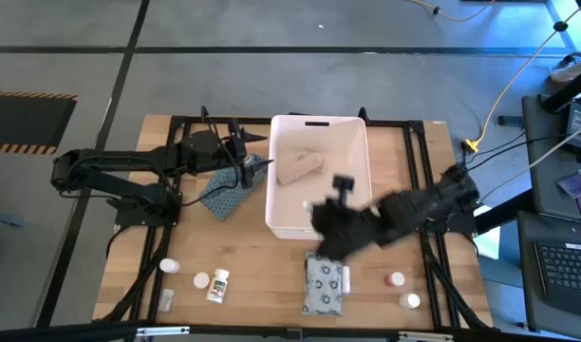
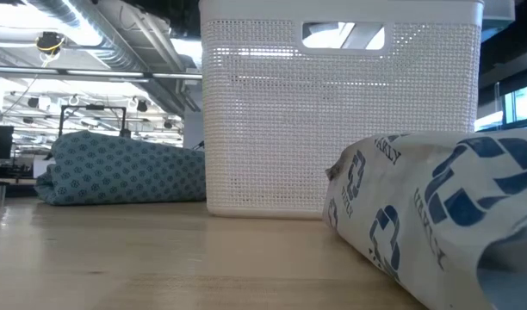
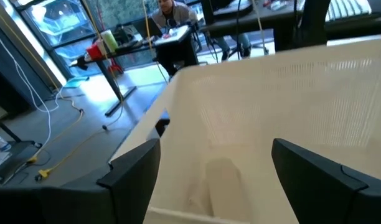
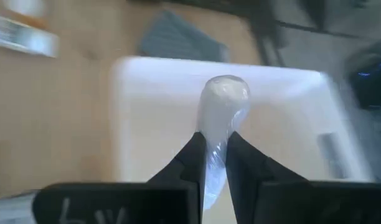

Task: Pick & place medical supplies in basket/bin
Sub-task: Put the right white rolled gauze into the white bin

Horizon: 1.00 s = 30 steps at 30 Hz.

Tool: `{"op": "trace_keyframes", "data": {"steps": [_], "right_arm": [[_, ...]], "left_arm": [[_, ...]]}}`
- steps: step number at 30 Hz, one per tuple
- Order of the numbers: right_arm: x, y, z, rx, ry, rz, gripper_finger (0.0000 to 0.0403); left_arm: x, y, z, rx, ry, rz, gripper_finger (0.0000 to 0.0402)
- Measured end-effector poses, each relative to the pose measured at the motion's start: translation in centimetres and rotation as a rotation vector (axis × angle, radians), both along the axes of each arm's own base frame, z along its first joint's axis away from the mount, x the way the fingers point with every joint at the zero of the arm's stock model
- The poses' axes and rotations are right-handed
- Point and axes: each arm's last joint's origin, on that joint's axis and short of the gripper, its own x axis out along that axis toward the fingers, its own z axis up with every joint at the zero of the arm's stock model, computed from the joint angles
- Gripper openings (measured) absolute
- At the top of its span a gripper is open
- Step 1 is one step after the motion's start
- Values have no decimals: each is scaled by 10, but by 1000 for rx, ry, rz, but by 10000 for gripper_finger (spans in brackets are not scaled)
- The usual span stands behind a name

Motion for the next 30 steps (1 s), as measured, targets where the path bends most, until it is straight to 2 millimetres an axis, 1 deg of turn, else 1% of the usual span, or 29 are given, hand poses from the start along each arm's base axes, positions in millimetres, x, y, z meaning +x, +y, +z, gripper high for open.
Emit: {"op": "trace_keyframes", "data": {"steps": [3, 6, 9, 13, 17, 21, 26, 30], "right_arm": [[12, -46, -3, -30, 97, -39, 45], [22, -92, -14, -40, 184, -97, 45], [25, -128, -32, -66, 307, -126, 45], [30, -163, -69, 1, 448, -79, 45], [34, -191, -108, 32, 478, -90, 45], [35, -210, -140, 55, 445, -164, 45], [34, -221, -169, 70, 402, -211, 45], [33, -223, -184, 71, 381, -211, 45]], "left_arm": [[-1, 0, -5, -9, 54, 0, 301], [-2, 0, -9, -17, 97, 4, 302], [-7, -1, -12, -24, 143, 4, 301], [-21, -3, -7, -42, 158, 12, 302], [-38, -6, 4, -66, 105, 22, 302], [-53, -9, 11, -102, 62, 33, 301], [-65, -11, 14, -109, 59, 34, 301], [-67, -11, 14, -111, 69, 35, 301]]}}
